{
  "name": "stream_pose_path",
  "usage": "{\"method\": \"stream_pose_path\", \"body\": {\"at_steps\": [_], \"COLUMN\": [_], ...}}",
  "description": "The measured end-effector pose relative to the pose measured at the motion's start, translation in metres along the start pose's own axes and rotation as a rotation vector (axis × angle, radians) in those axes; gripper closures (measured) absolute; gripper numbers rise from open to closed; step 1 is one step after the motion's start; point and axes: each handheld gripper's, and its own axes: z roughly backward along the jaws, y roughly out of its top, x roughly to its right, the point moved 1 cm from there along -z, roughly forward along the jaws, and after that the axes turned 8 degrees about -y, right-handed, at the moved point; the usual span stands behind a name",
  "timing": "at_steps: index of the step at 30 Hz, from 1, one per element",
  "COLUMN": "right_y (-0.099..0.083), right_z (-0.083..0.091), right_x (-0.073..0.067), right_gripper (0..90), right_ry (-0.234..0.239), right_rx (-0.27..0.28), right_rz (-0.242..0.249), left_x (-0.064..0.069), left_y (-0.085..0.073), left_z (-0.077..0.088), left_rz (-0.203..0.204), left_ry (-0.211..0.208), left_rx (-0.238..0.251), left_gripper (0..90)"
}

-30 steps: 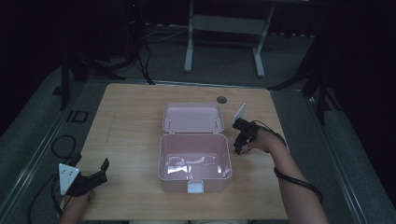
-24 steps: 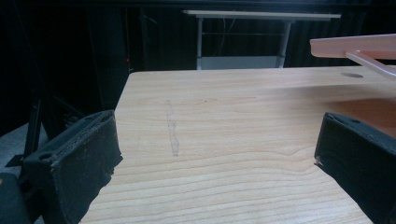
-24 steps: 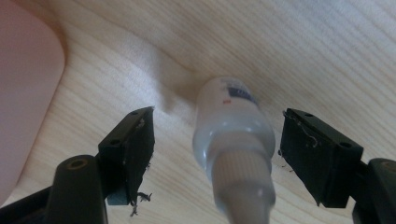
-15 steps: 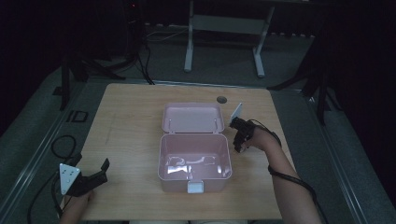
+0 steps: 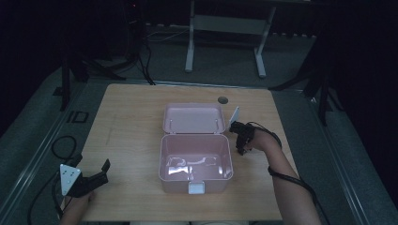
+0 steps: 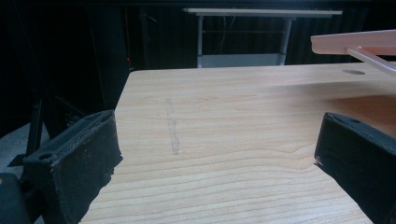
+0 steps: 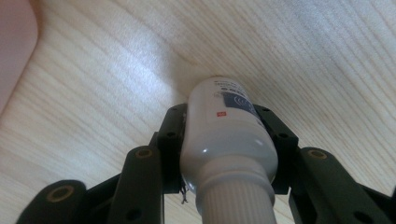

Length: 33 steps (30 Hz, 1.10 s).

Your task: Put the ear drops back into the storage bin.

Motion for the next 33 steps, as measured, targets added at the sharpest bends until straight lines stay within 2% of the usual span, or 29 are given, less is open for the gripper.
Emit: {"method": "stream_pose_path", "body": {"at_steps": [5, 9, 15, 17, 27, 28, 33], "right_y": [-0.005, -0.008, -0.016, -0.022, -0.045, -0.047, -0.057], "right_z": [0.004, 0.006, 0.011, 0.014, 0.01, 0.009, 0.005], "right_x": [-0.001, -0.001, -0.003, -0.006, -0.018, -0.019, -0.026], "right_gripper": [59.5, 59.5, 59.5, 59.6, 59.5, 59.6, 59.6], "right_ry": [-0.006, 0.0, -0.002, -0.005, -0.023, -0.013, -0.023], "right_rx": [-0.001, 0.003, 0.028, 0.051, 0.076, 0.08, 0.095], "right_rz": [0.054, 0.06, 0.096, 0.127, 0.256, 0.266, 0.349], "left_x": [0.0, 0.0, 0.0, 0.0, 0.001, 0.001, 0.001], "left_y": [0.0, 0.0, 0.0, 0.0, 0.0, 0.0, 0.0], "left_z": [0.0, 0.0, 0.0, 0.0, 0.0, 0.0, -0.001], "left_rz": [0.0, -0.001, -0.006, -0.005, -0.006, -0.007, -0.009], "left_ry": [0.0, 0.0, 0.0, 0.001, 0.002, 0.003, 0.004], "left_rx": [0.0, -0.001, -0.007, -0.004, -0.006, -0.007, -0.008], "left_gripper": [0.4, 0.4, 0.4, 0.4, 0.4, 0.4, 0.4]}}
